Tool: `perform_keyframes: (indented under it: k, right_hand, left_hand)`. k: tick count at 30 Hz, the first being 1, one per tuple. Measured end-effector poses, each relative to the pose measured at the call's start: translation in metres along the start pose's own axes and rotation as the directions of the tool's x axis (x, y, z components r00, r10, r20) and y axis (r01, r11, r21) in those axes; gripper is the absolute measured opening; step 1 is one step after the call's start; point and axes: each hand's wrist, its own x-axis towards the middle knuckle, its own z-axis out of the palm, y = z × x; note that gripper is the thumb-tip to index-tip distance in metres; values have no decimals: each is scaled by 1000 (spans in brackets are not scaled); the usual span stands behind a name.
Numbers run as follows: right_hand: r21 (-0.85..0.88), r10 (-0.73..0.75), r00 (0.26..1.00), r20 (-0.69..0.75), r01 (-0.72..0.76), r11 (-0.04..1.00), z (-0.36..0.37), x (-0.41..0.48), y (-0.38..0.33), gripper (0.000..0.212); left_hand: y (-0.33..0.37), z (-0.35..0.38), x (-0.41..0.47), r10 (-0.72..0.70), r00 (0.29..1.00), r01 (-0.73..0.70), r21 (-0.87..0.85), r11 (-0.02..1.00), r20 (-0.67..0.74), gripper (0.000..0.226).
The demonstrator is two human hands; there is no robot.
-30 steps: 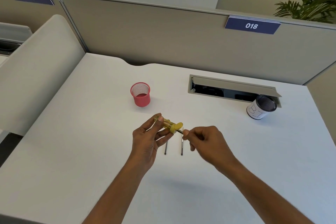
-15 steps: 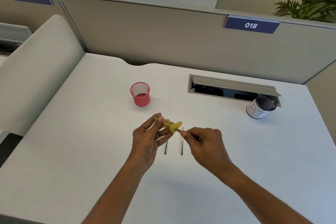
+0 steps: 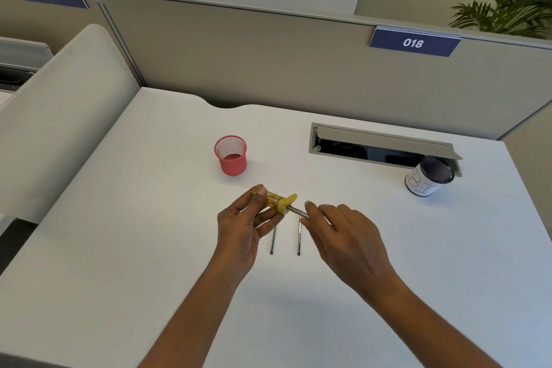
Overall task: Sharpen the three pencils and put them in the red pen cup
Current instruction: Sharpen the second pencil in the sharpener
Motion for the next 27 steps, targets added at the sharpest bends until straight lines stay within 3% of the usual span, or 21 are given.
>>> perform_keyframes:
  k: [4,6,8,9,10,11,12,13,14,15,16,17,18,19,20,21,22,24,27]
  right_hand:
    - [-76,-55,997,-59,51,996,3,-1,1,18]
    - [69,48,999,-13,-47,997,1,2,-4,17]
    - [364,272,953,135,-303,881,-2,7,-12,27]
    - [510,390,879,274,-476,716,-4,11,-15,32]
    - [603,479,757,445,-649,464,-7,16,-15,33]
    - [603,498,582,643,-785,140,-11,21,-14,32]
    - [504,422,397,815,-845,-179,-14,26,-10,30]
    - [367,301,257,918,-838,-403,-18,29,-6,29]
    - [267,204,186,961,-816,-513,-20,30,-4,29]
    - [241,166,180,970,-813,-530,-21,30,-3,29]
    - [282,188,217,958,-834,-474,-21,29,-3,31]
    - [389,270,308,912,-858,-334,-19,27,-5,32]
    - [533,380,462,801,-839,-104,-16,23,-8,32]
    - [636,468,647,602,-743,211,-12,19,-11,29]
    - [615,452,815,364,-574,540,-8,15,-11,26]
    - [476,326,921,211,-389,789,-6,11,-10,28]
    - [306,184,973,139,-219,926,-4,8,-8,30]
    - [89,24,996,89,-32,995,3,4,-4,31]
    - [58,12,997,72,-16,998,7,4,-2,31]
  left_hand:
    - [1,2,-1,8,1000,-8,23,1000,23,22]
    - [2,1,-2,9,1000,-10,28,1000,23,19]
    - [2,-1,-2,16,1000,-17,36,999,19,20]
    - [3,-2,-2,21,1000,-21,42,999,20,22]
    - [3,-2,-2,25,999,-26,47,999,22,27]
    - [3,-3,-3,29,999,-30,52,998,24,32]
    - [3,-3,-3,31,999,-33,58,998,27,38]
    - [3,-3,-4,32,999,-34,61,998,31,42]
    - [2,-3,-4,32,999,-34,61,998,34,45]
    - [2,-2,-5,32,999,-34,58,998,34,47]
    - [3,-2,-4,33,999,-35,52,998,33,47]
    - [3,-2,-4,34,999,-36,45,998,30,45]
    - [3,-1,-3,33,999,-34,37,999,27,42]
    - [3,-1,-2,30,999,-31,28,999,24,39]
    - [3,0,-1,25,999,-25,20,999,21,35]
    - [3,2,-1,17,1000,-17,14,1000,18,33]
    - [3,3,-1,10,1000,-10,12,1000,16,32]
    - [3,3,-1,5,1000,-5,23,1000,14,30]
    - [2,2,0,-5,1000,5,33,999,11,29]
